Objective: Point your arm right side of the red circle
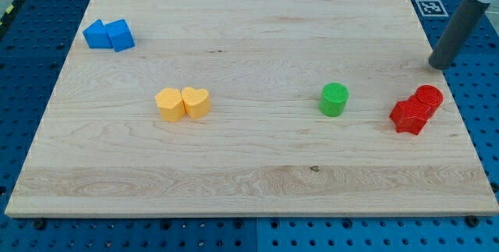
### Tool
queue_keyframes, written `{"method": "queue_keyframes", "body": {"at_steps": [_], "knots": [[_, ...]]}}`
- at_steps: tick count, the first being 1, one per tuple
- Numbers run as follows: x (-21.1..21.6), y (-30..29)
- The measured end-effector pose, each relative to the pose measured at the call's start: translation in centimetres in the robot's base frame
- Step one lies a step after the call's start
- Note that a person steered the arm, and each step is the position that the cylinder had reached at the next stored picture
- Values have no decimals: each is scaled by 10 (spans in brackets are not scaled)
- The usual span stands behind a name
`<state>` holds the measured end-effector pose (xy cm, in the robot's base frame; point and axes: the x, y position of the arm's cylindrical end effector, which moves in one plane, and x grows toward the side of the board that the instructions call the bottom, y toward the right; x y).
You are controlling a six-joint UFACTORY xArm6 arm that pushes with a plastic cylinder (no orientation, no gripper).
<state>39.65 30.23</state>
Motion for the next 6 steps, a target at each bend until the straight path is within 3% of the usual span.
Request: {"method": "queue_keyframes", "body": {"at_steps": [4,6], "knots": [[101,-3],[41,-5]]}}
